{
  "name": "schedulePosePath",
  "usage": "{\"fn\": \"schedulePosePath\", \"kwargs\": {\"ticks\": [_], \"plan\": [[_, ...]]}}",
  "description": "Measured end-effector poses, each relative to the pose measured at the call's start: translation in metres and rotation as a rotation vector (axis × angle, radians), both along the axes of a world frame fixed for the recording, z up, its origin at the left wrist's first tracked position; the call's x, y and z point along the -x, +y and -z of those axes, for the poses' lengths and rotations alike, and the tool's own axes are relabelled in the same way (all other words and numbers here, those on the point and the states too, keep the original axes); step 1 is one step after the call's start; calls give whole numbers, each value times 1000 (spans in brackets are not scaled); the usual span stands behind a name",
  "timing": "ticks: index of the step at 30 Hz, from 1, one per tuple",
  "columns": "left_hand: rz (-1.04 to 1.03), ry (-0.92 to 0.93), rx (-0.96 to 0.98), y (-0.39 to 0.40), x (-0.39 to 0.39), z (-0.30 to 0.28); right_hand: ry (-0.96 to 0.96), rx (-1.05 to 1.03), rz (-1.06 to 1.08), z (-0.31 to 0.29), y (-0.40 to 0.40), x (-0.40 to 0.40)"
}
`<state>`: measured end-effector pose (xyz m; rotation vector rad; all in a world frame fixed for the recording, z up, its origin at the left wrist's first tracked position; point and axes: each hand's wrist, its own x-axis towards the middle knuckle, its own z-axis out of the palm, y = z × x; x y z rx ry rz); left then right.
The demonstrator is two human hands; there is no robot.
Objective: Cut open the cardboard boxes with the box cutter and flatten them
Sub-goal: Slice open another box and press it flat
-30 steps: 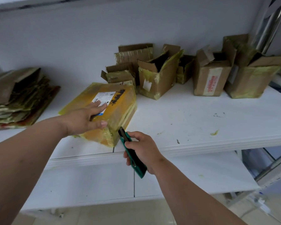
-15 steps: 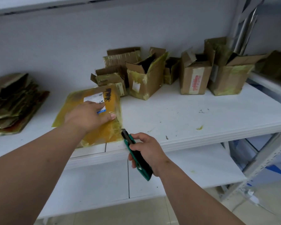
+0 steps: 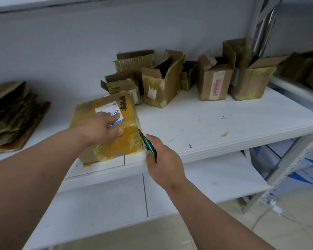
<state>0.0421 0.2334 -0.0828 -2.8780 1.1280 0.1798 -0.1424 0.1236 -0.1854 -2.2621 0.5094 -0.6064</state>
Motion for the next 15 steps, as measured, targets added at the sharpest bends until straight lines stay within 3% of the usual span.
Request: {"fn": "schedulePosePath", "kwargs": {"ticks": [15], "plan": [[42, -46, -44, -3, 0, -5, -121, 126, 166, 13, 18, -13]]}}
